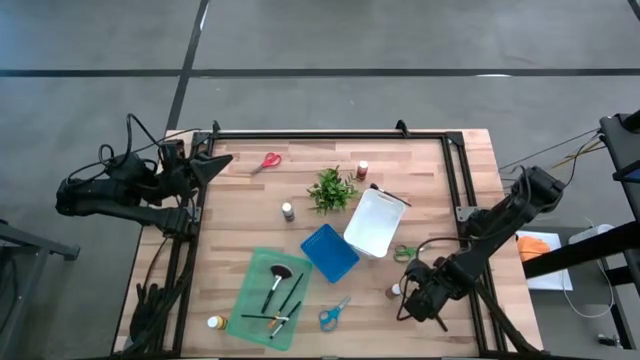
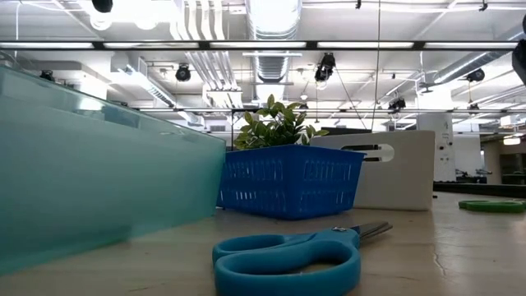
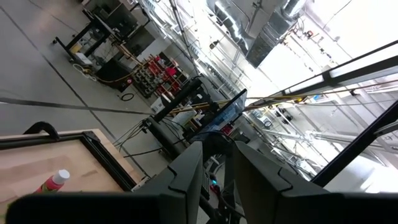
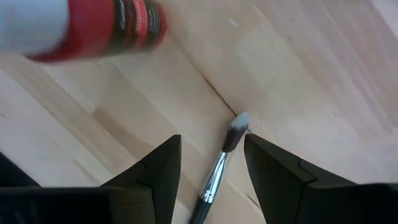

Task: Pick & Place Paint Supplies
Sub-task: Put the black powder brush into the green bin

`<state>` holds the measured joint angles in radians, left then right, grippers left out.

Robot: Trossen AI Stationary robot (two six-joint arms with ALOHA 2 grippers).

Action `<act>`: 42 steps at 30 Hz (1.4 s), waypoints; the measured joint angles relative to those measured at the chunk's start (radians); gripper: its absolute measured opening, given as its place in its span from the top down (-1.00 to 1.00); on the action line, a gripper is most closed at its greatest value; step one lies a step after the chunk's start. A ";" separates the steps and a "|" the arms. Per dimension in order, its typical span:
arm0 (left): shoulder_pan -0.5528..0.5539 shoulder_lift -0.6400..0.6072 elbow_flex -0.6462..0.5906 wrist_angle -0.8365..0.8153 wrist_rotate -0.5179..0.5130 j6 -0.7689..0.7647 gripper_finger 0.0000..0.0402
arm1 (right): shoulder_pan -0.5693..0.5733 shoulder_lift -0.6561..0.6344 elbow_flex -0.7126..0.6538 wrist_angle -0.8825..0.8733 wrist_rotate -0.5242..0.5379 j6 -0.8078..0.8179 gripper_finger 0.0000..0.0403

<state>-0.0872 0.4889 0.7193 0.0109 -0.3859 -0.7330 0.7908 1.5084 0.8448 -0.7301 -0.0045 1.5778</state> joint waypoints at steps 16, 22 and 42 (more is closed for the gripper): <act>0.000 0.012 0.000 0.003 -0.015 -0.034 0.51 | 0.041 0.133 0.001 0.019 -0.011 -0.009 0.24; 0.000 0.019 0.000 0.010 -0.015 -0.035 0.51 | 0.064 0.129 -0.001 0.014 -0.014 0.014 0.87; 0.000 0.039 0.000 0.012 -0.016 -0.002 0.51 | 0.070 -0.471 0.355 -0.523 0.771 0.068 0.96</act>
<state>-0.0872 0.5279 0.7196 0.0228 -0.4015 -0.7350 0.8603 1.0373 1.2003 -1.2535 0.7664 1.6455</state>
